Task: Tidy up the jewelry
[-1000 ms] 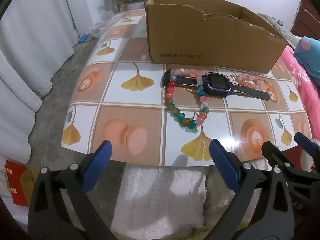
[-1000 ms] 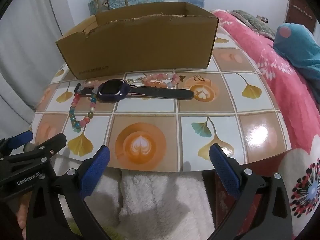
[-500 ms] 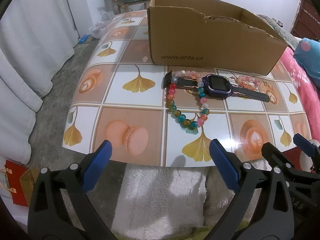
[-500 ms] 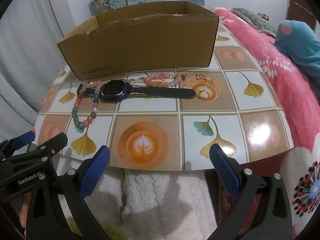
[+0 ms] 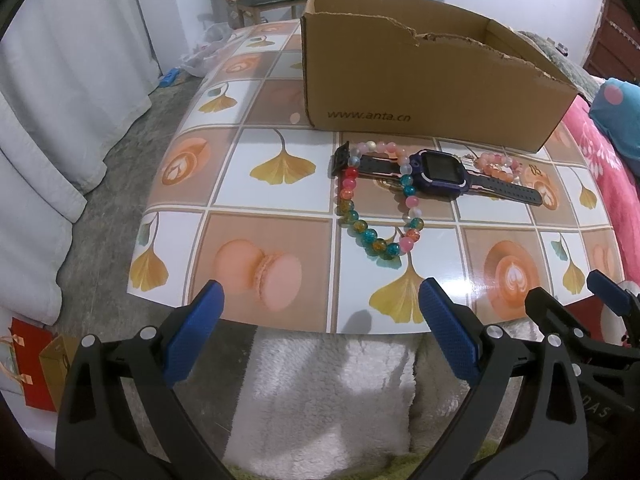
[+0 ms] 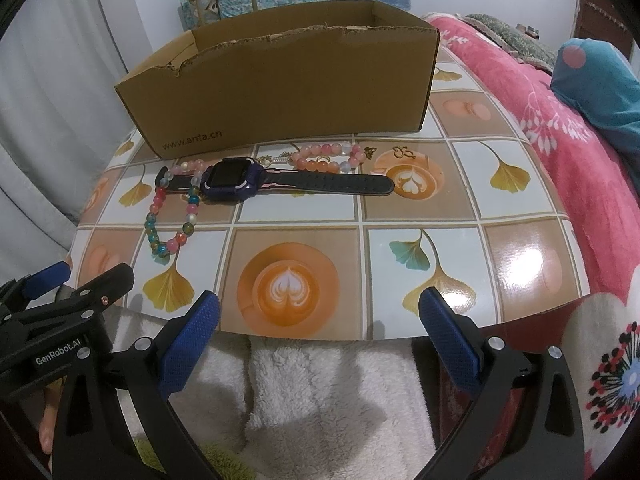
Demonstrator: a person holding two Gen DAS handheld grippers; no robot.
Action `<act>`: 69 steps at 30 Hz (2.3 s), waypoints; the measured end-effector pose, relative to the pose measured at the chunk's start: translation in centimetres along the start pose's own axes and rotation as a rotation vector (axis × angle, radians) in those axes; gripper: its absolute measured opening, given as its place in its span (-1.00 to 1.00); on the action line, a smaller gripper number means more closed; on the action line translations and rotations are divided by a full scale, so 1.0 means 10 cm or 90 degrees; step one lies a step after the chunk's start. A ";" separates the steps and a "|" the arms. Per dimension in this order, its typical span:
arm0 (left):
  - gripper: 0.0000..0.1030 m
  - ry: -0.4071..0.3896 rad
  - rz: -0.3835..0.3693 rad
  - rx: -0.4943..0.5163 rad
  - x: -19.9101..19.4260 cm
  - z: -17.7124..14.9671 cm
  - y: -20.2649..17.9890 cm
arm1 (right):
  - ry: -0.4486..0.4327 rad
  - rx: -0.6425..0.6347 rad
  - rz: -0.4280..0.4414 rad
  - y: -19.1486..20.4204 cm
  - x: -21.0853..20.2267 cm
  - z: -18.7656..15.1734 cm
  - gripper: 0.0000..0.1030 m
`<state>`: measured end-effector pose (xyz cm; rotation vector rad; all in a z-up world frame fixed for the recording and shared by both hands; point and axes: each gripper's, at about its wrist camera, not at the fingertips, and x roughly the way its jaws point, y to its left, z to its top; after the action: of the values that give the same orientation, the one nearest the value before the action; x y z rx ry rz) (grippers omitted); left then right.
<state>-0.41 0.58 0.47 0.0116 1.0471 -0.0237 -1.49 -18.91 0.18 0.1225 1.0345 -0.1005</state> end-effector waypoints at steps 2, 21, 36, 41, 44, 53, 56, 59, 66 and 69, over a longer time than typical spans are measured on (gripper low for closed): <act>0.83 0.001 0.001 0.000 0.00 0.00 0.00 | 0.000 0.000 0.001 0.01 0.00 0.00 0.88; 0.83 0.001 0.003 -0.001 0.01 0.00 0.04 | 0.001 0.001 0.008 0.00 0.00 -0.02 0.88; 0.83 0.002 0.002 -0.002 0.00 -0.01 0.04 | 0.003 0.002 0.010 -0.01 0.00 -0.02 0.88; 0.83 0.001 0.003 -0.001 0.00 -0.01 0.04 | 0.004 0.003 0.009 -0.01 0.00 -0.02 0.88; 0.83 0.002 0.003 -0.002 0.01 -0.01 0.04 | 0.003 0.004 0.010 -0.02 0.00 -0.02 0.88; 0.83 0.002 0.006 -0.004 0.04 -0.02 0.09 | 0.006 0.006 0.008 -0.03 0.00 -0.02 0.88; 0.83 0.002 -0.002 -0.006 0.05 -0.02 0.13 | 0.006 0.010 0.006 -0.06 0.00 0.00 0.88; 0.83 -0.003 -0.005 -0.005 0.06 -0.01 0.20 | 0.005 0.016 0.016 -0.09 0.01 0.02 0.88; 0.83 -0.020 0.003 0.030 0.12 0.07 0.31 | 0.001 0.016 0.056 -0.11 0.07 0.11 0.88; 0.83 -0.045 -0.036 0.029 0.14 0.10 0.39 | -0.003 0.006 0.087 -0.06 0.09 0.18 0.88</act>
<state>1.31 4.39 -0.26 0.0231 0.9756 -0.0984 0.45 -19.75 0.30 0.2009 1.0176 0.0191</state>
